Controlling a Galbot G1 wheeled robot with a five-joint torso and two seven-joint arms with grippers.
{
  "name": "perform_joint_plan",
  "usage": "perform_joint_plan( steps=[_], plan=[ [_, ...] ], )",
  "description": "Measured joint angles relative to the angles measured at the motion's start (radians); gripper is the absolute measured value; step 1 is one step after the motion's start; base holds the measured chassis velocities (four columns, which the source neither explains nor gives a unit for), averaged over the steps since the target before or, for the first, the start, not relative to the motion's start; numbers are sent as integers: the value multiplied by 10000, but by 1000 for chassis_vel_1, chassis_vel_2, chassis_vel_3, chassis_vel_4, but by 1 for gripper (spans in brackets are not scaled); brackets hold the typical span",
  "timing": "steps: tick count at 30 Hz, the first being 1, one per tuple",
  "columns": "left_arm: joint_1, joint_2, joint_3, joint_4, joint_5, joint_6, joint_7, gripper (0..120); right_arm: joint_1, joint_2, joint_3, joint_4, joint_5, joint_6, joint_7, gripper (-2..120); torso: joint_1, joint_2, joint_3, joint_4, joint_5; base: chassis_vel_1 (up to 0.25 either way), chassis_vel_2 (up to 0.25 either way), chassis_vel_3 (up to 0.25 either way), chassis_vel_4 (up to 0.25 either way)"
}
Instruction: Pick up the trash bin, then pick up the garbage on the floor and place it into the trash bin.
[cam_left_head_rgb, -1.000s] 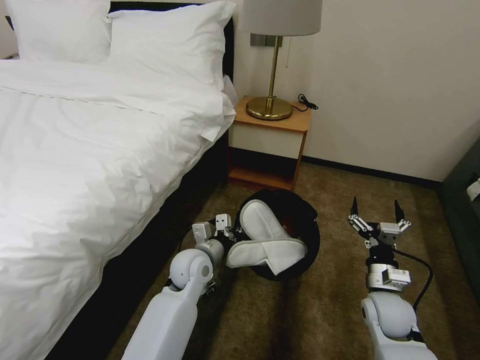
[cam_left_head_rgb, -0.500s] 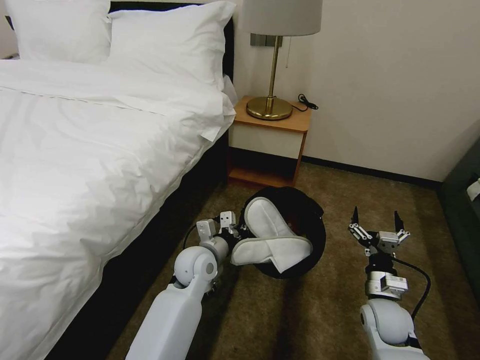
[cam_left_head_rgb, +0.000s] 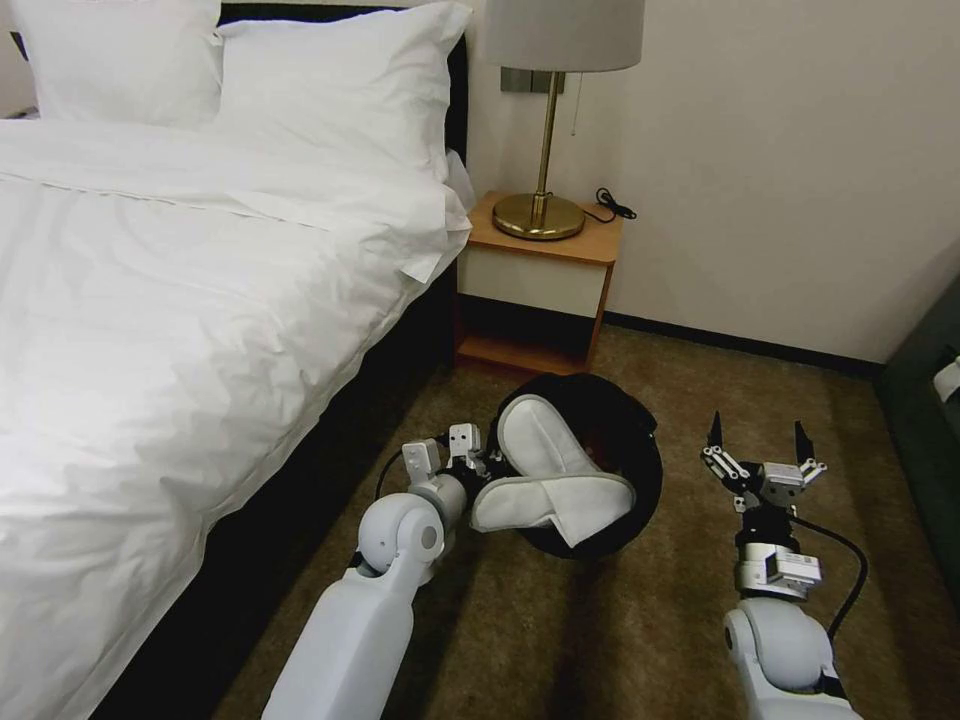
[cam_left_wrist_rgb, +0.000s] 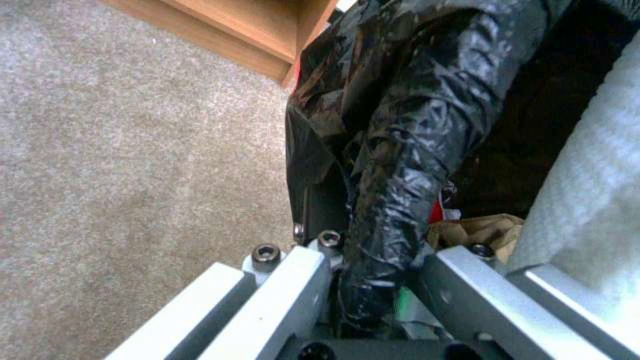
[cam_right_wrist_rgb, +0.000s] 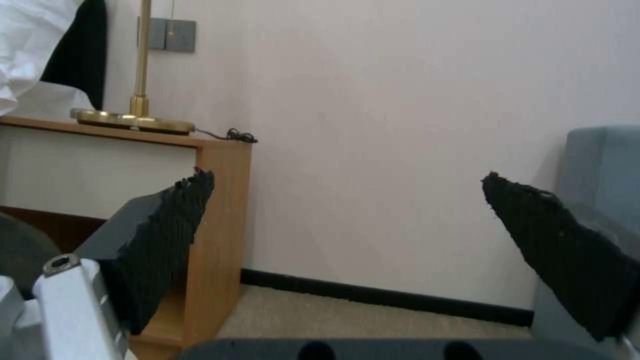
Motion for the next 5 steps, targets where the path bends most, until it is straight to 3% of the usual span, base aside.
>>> perform_joint_plan(
  steps=[5],
  plan=[
    [-21,-53,54,10,9,1,-2,0,-11,-8,12,0,-3,52,-52,100,0,0,0,0,0,0,0,0,0]
  ],
)
